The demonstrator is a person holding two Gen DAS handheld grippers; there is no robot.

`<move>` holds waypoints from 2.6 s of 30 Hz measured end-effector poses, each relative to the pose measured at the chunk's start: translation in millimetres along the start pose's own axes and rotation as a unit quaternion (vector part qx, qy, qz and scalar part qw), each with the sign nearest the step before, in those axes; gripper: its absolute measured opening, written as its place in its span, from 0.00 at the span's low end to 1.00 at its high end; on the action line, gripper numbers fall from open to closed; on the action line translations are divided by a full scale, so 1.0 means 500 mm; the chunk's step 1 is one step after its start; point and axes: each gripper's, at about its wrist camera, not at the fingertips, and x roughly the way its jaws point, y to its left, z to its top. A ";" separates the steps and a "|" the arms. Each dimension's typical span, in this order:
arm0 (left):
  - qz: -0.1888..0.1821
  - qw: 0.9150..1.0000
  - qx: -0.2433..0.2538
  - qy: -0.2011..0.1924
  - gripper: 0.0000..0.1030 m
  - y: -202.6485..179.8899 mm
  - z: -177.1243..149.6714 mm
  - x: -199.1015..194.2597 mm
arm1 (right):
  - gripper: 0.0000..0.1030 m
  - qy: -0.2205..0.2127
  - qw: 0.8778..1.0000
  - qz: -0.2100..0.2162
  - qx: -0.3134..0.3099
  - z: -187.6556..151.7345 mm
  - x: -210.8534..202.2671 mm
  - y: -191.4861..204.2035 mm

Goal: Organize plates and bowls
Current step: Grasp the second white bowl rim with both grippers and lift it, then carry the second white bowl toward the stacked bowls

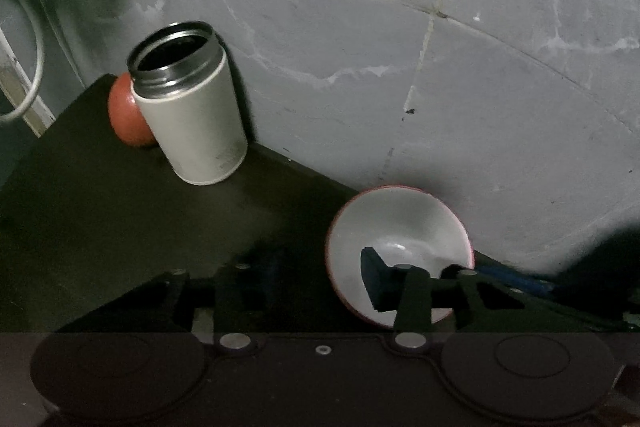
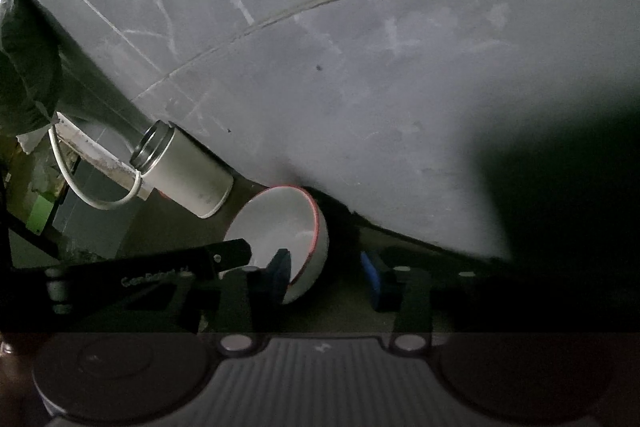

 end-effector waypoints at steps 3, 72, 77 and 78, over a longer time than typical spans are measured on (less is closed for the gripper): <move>-0.007 1.000 -0.008 0.005 0.30 0.000 0.000 0.004 | 0.31 0.001 1.000 0.002 -0.002 -0.002 0.000 -0.001; 0.001 0.959 -0.238 -0.150 0.09 0.009 -0.374 -0.408 | 0.21 0.095 0.944 0.191 -0.253 -0.108 -0.253 0.137; 0.003 0.954 -0.262 -0.143 0.09 0.010 -0.416 -0.419 | 0.21 0.117 0.933 0.202 -0.275 -0.129 -0.268 0.141; 0.004 0.954 -0.265 -0.142 0.09 0.010 -0.424 -0.422 | 0.21 0.120 0.931 0.204 -0.279 -0.132 -0.272 0.141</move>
